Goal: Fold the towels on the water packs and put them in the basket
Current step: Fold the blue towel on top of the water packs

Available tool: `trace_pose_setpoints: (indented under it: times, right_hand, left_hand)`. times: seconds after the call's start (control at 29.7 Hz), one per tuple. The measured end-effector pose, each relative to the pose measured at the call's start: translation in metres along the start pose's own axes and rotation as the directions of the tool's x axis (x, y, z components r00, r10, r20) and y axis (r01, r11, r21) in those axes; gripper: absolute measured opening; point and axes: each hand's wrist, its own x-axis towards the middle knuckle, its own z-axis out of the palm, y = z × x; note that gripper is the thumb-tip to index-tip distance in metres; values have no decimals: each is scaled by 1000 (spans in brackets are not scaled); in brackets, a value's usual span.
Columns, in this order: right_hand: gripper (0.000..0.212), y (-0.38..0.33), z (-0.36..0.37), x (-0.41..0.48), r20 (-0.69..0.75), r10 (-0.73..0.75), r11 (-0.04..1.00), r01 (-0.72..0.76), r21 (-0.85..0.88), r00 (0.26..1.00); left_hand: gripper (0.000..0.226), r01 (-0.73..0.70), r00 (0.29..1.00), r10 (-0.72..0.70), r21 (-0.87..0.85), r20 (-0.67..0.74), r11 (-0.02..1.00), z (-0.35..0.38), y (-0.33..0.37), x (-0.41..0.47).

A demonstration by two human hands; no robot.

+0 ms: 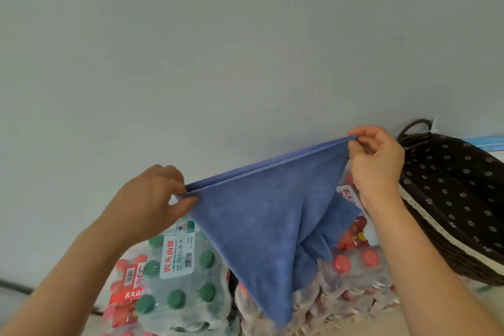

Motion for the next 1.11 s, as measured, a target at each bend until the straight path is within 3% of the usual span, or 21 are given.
trace_pose_setpoints:
  times: [0.03,0.13,0.3,0.5,0.61,0.74,0.91,1.01,1.11]
  right_hand:
    - [21,-6,0,-7,-26,-23,1000,22,-10,999]
    - [20,-27,-6,-27,-111,-50,999,48,-18,993]
    - [27,-63,-38,-67,-212,-87,996,88,-3,973]
    - [34,-107,-82,-104,-254,-130,991,131,-14,958]
    - [29,-125,-96,-105,-240,-142,990,135,-46,960]
    - [21,-111,-99,-80,-144,-122,981,97,-168,982]
    - [19,-13,-70,-45,47,112,895,-80,-439,993]
    - [16,40,-49,-30,89,291,881,-231,-413,952]
    - [18,78,-31,-9,119,322,858,-236,-457,939]
  left_hand:
    - [37,23,1000,-24,-155,-5,988,-7,-1,-8]
    - [20,84,989,-139,-557,-57,826,-23,4,-31]
    - [10,32,940,-301,-836,-161,548,-43,29,-63]
    - [16,-97,956,-242,-954,-169,282,-64,40,-80]
    - [18,-70,967,-211,-947,-141,312,-69,39,-76]
    - [9,30,968,-233,-872,-97,489,-52,34,-57]
    - [18,328,933,-338,-675,123,661,34,18,-21]
    - [12,438,888,-438,-553,142,708,84,16,-1]
    - [10,523,835,-538,-476,120,707,111,19,19]
